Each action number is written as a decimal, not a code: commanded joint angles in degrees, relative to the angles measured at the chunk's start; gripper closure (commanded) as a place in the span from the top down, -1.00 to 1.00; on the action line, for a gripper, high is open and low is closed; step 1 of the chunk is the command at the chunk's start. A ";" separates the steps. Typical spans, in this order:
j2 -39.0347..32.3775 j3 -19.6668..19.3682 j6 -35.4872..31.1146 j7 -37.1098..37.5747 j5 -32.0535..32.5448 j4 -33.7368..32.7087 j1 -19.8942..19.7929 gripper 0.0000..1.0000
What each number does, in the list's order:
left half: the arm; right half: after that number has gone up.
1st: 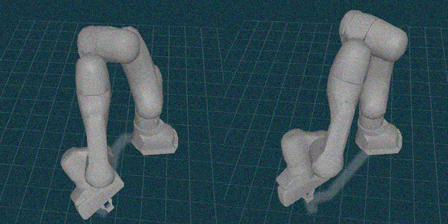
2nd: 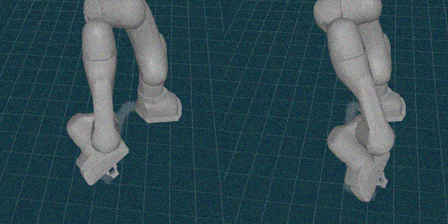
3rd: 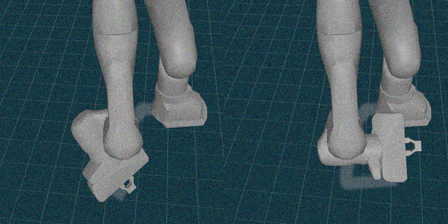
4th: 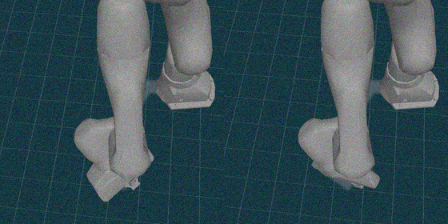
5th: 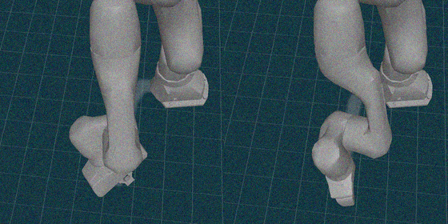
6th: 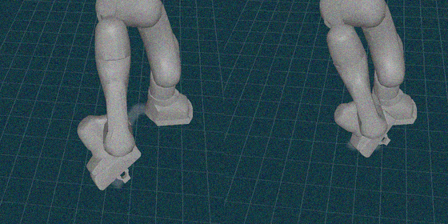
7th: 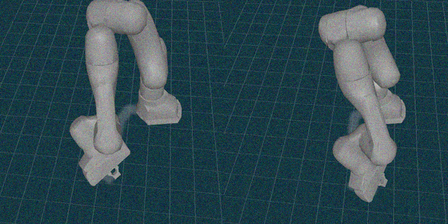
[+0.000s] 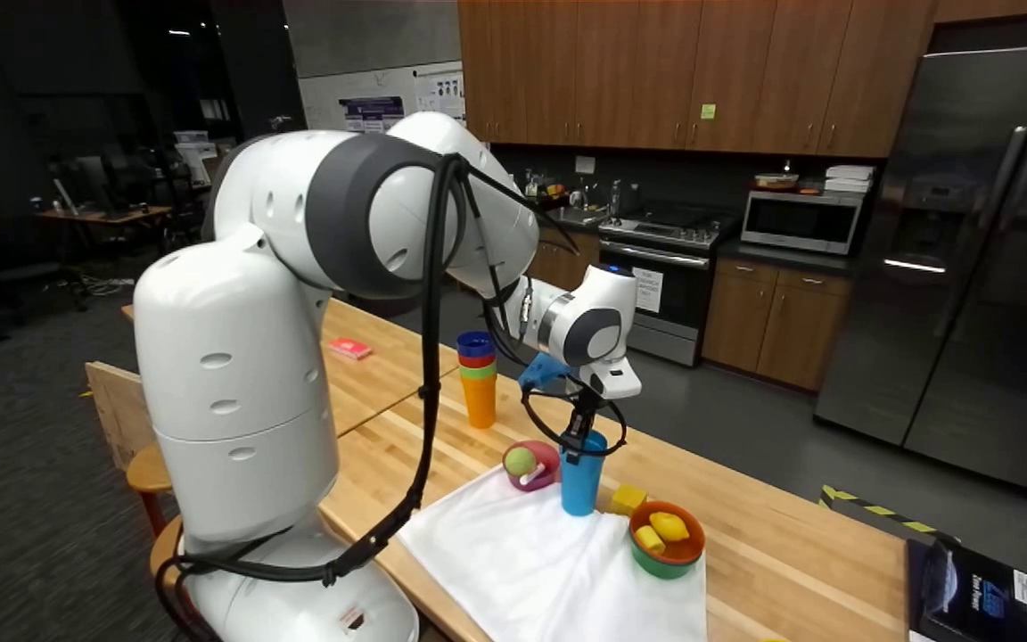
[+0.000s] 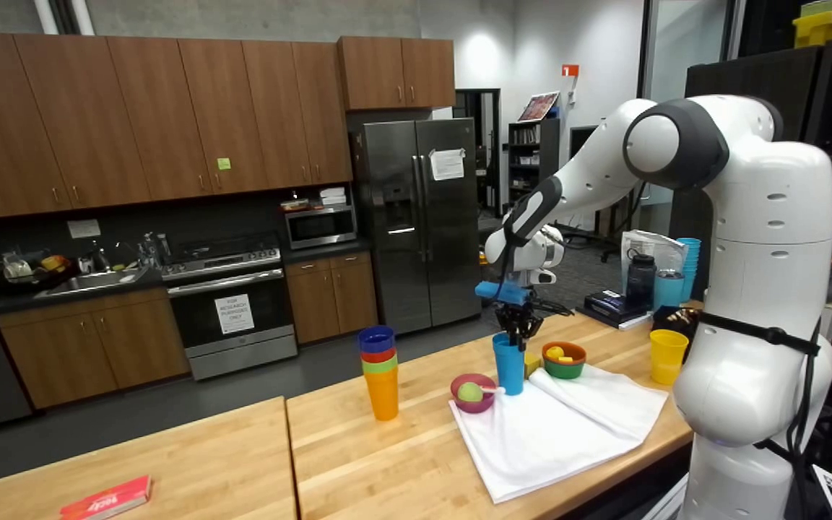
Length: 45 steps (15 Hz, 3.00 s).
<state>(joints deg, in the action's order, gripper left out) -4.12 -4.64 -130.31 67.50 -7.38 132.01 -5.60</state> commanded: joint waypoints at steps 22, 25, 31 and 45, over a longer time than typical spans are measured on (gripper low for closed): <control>11.40 7.86 18.70 5.40 9.73 -5.89 5.90 1.00; 8.33 9.28 19.31 5.89 10.24 -9.22 6.58 1.00; 0.81 9.57 14.68 2.62 8.48 -14.44 8.31 1.00; -8.72 10.04 14.57 -19.99 4.80 -25.45 13.44 1.00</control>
<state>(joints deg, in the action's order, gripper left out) -12.85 6.36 -115.89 47.65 -2.34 106.67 6.96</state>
